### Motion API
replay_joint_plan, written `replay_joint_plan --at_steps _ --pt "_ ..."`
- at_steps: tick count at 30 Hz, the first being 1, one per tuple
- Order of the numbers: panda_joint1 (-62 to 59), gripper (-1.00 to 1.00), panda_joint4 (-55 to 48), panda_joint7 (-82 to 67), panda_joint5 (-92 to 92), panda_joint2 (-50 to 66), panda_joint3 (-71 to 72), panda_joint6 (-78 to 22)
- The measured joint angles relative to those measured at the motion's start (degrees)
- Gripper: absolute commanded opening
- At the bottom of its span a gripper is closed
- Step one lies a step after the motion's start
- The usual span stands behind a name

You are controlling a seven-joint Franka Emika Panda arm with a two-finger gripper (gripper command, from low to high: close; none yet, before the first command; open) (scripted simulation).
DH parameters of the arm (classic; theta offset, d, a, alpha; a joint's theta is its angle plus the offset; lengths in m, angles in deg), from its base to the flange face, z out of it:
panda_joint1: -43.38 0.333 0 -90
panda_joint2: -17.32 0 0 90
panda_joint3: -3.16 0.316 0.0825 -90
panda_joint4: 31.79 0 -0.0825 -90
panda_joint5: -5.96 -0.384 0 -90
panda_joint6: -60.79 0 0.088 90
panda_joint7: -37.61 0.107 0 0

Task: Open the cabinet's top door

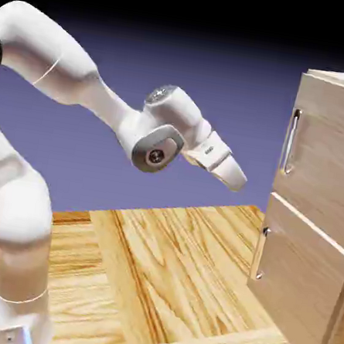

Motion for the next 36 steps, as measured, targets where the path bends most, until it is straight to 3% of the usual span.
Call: replay_joint_plan --at_steps 36 --pt "-35.2 0.0 -13.8 29.5 -89.7 -6.2 32.9 -11.1"
